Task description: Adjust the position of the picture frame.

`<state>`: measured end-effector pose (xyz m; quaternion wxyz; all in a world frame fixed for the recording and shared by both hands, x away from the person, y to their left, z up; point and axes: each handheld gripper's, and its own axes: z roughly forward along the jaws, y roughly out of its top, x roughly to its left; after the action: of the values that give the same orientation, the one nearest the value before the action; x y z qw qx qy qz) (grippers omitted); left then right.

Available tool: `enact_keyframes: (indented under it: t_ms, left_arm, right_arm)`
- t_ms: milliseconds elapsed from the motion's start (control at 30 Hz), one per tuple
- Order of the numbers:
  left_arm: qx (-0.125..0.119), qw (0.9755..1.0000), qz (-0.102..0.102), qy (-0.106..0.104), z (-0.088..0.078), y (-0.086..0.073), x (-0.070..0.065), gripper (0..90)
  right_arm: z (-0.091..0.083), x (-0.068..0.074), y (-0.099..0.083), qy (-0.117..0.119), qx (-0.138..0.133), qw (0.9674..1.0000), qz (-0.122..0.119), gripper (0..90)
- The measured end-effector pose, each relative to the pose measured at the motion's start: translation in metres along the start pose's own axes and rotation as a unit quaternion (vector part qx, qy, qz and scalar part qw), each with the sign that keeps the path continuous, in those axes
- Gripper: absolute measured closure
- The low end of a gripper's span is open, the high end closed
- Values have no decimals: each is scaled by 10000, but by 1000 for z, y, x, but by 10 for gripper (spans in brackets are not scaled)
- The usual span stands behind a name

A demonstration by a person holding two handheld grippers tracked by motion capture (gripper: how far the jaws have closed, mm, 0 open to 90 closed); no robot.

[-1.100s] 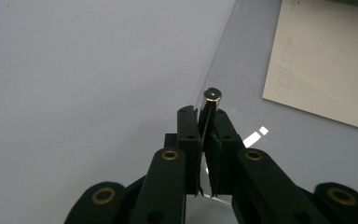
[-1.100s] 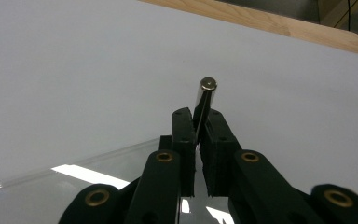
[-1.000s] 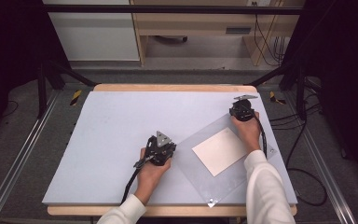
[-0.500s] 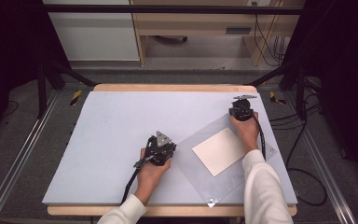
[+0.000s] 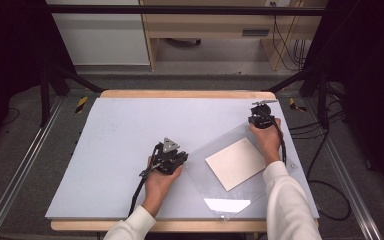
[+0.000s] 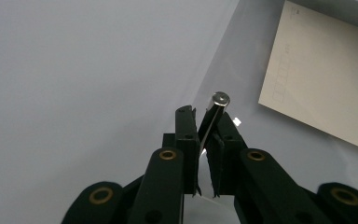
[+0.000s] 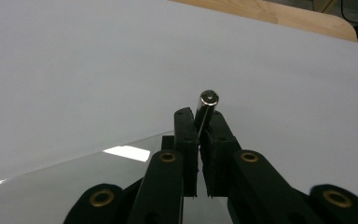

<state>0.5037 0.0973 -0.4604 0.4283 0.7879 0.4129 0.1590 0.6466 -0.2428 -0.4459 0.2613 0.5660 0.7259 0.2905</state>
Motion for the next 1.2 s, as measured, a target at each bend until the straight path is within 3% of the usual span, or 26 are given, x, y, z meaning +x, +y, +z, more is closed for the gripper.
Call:
enact_keyframes:
  t_ms: [267, 400, 500, 600, 833, 1200]
  left_arm:
    - [21, 9997, 189, 119, -26, 11, 7, 813]
    - [47, 9995, 271, 173, -42, 16, 14, 815]
    - [46, 9990, 372, 260, -59, 20, 22, 815]
    - [85, 9986, 415, 302, -65, 22, 27, 816]
    - [223, 9974, 530, 423, -79, 27, 40, 816]
    - [280, 9973, 545, 394, -78, 26, 46, 815]
  right_arm:
    - [-32, 10, 10, 20, -23, 9999, -102, 859]
    - [-53, 24, 16, 30, -106, 9997, -198, 859]
    - [-64, 33, 17, 62, -181, 9995, -258, 859]
    - [-71, 42, 16, 126, -218, 9993, -287, 859]
    - [-75, 53, 13, 242, -234, 9989, -332, 859]
    - [-75, 56, 14, 279, -222, 9986, -387, 859]
